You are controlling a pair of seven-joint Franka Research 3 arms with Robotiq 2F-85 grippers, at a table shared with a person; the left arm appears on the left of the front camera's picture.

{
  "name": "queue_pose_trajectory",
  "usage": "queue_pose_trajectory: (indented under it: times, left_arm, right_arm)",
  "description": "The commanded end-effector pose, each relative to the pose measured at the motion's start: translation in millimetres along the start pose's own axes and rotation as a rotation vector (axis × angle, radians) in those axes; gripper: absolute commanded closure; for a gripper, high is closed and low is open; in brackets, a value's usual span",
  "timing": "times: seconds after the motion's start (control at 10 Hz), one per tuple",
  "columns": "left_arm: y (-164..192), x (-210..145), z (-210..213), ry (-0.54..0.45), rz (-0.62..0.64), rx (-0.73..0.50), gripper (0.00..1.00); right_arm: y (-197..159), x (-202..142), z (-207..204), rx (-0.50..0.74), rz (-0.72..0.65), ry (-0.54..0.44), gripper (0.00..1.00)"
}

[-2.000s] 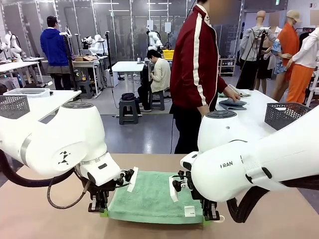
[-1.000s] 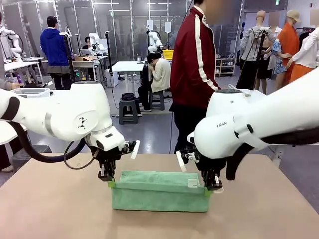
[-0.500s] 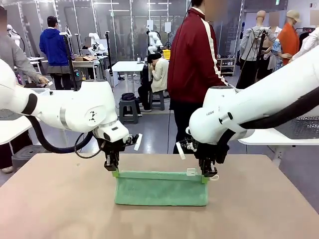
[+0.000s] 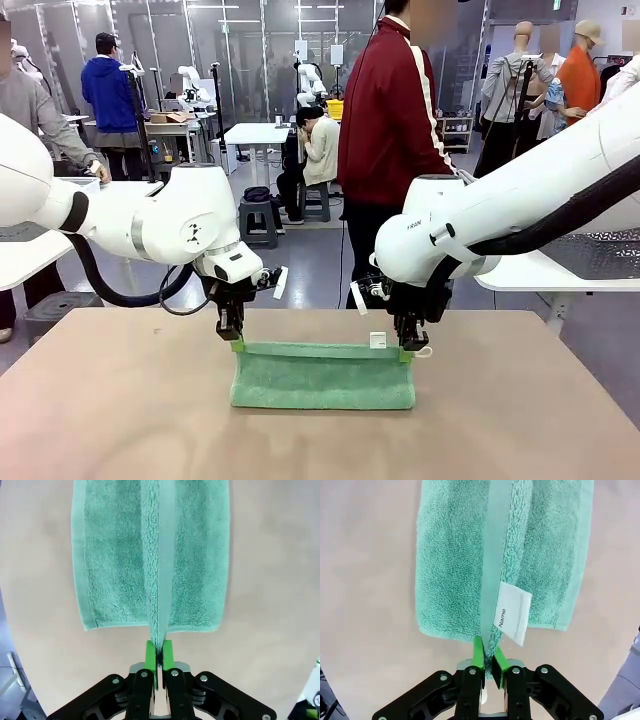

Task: Fold the towels and place them in the basket.
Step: When a person lays out a Towel with hook on the table, fold it in half twice.

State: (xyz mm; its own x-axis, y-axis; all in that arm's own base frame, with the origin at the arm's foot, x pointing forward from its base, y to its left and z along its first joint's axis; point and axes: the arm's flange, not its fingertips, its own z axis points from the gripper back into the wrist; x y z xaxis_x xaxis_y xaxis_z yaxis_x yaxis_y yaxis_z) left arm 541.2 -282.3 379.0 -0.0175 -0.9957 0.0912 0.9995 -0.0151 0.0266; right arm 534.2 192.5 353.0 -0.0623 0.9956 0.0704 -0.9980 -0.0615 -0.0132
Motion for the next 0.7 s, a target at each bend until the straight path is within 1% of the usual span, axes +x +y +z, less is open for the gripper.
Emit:
queue_pose_trajectory:
  times: [0.0,0.2,0.4,0.6]
  left_arm:
    - [-1,-4,4,0.007,0.001,0.005,0.94]
    - [0,1,0,-0.001,-0.002,0.000,0.94]
    - [24,10,-2,0.024,-0.035,-0.017,0.94]
    - [41,10,-7,0.048,-0.044,-0.041,0.94]
  right_arm:
    - [3,-7,2,-0.001,-0.009,0.008,0.93]
    - [0,-1,0,0.000,-0.001,0.000,0.93]
    - [-24,2,-2,0.002,0.051,0.005,0.93]
    - [-42,1,-6,0.010,0.049,0.024,0.93]
